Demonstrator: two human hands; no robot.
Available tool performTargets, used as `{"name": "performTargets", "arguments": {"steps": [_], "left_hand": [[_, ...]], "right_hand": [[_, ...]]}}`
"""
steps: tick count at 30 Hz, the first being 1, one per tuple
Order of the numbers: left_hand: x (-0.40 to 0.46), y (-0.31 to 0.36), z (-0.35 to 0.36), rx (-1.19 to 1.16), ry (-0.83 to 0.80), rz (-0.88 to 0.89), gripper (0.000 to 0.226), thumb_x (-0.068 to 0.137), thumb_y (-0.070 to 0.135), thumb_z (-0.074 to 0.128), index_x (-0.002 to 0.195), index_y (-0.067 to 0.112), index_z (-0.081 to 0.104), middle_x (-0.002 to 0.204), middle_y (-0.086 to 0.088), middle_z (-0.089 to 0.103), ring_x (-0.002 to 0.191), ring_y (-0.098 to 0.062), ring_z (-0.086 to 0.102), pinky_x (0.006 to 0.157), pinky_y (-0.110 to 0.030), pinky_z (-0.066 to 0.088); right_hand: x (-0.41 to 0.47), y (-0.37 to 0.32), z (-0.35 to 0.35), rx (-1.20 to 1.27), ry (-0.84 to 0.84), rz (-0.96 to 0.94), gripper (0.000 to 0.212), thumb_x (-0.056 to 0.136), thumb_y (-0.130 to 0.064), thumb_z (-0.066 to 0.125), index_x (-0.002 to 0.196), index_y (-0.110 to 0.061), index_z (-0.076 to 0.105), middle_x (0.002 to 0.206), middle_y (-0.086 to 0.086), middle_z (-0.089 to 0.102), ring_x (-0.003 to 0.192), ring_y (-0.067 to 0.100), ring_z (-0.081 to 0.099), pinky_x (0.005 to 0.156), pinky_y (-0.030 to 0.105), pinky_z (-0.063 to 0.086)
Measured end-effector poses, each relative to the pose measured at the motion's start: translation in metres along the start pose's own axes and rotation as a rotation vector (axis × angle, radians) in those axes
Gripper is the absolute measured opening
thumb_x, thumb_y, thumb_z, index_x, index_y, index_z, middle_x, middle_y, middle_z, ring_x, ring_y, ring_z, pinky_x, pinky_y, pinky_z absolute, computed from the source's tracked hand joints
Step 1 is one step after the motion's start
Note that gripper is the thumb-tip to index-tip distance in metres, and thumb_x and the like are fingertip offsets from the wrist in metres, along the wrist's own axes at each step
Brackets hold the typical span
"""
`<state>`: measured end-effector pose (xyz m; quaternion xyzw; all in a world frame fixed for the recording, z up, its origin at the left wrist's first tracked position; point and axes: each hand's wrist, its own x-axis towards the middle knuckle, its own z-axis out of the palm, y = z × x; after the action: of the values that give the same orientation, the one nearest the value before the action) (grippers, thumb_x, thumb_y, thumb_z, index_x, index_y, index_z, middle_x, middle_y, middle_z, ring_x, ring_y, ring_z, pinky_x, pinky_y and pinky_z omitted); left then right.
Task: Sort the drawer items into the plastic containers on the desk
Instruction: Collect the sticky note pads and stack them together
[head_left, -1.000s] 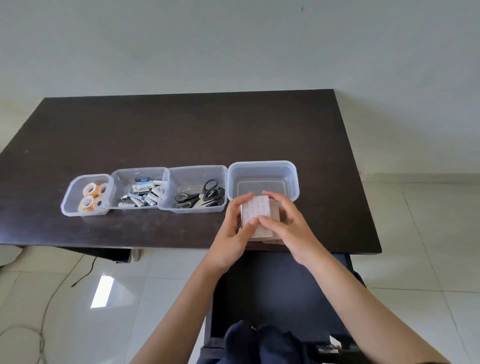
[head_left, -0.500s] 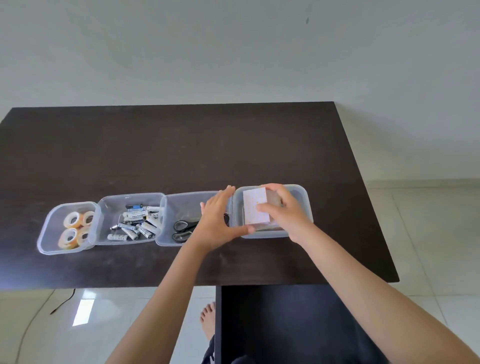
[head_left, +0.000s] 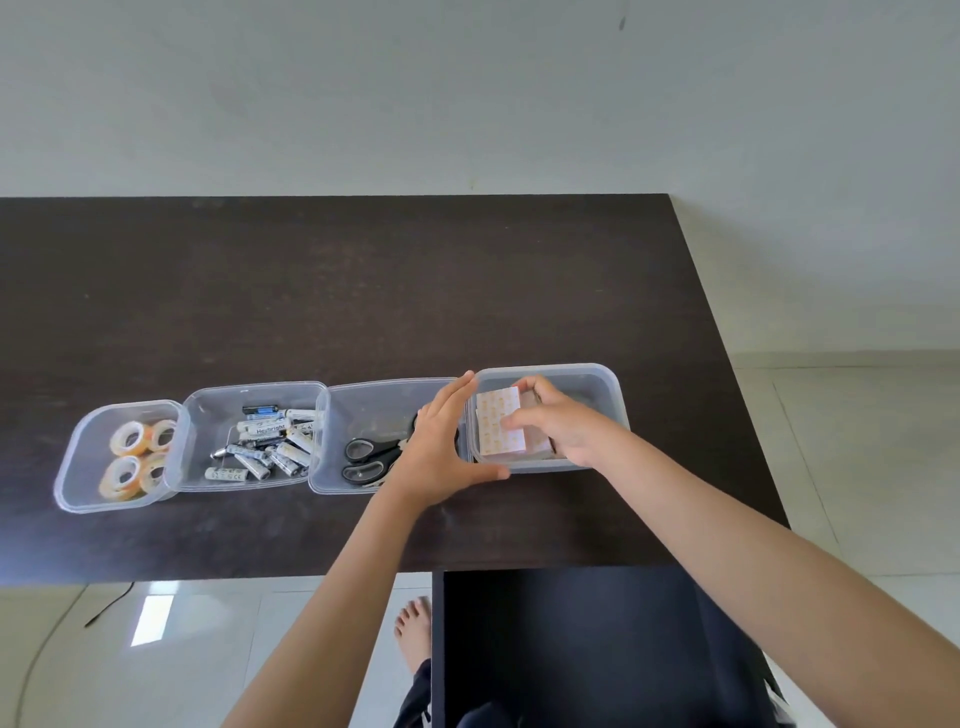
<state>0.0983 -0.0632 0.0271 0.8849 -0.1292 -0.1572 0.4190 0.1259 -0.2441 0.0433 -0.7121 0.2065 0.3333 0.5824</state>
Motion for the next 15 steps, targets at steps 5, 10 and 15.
{"name": "performTargets", "arguments": {"steps": [5,10,15], "left_hand": [[-0.001,0.001,0.001,-0.012,0.006,0.005,0.110,0.062,0.042,0.085,0.148,0.033,0.018,0.156,0.019,0.015,0.142,-0.010,0.017,0.117,-0.044,0.025],[-0.001,0.003,0.000,-0.013,0.010,0.011,0.108,0.063,0.039,0.085,0.148,0.033,0.019,0.156,0.018,0.015,0.142,-0.010,0.017,0.116,-0.041,0.023],[-0.001,0.000,0.001,-0.012,0.015,0.017,0.108,0.063,0.040,0.084,0.148,0.035,0.018,0.155,0.020,0.015,0.141,-0.011,0.018,0.114,-0.037,0.022]], "right_hand": [[0.007,0.003,-0.001,0.042,0.023,0.050,0.083,0.076,-0.008,0.076,0.138,-0.023,0.022,0.134,0.005,0.047,0.125,0.026,0.047,0.101,0.042,0.048],[-0.002,0.002,0.004,-0.234,0.176,0.004,0.086,0.080,-0.028,0.075,0.143,-0.017,0.017,0.137,0.001,0.041,0.126,0.021,0.044,0.079,0.023,0.046],[-0.005,0.007,0.000,-0.393,0.230,-0.089,0.084,0.077,-0.042,0.075,0.142,-0.017,0.028,0.141,0.000,0.044,0.127,0.020,0.046,0.094,0.031,0.043]]}}
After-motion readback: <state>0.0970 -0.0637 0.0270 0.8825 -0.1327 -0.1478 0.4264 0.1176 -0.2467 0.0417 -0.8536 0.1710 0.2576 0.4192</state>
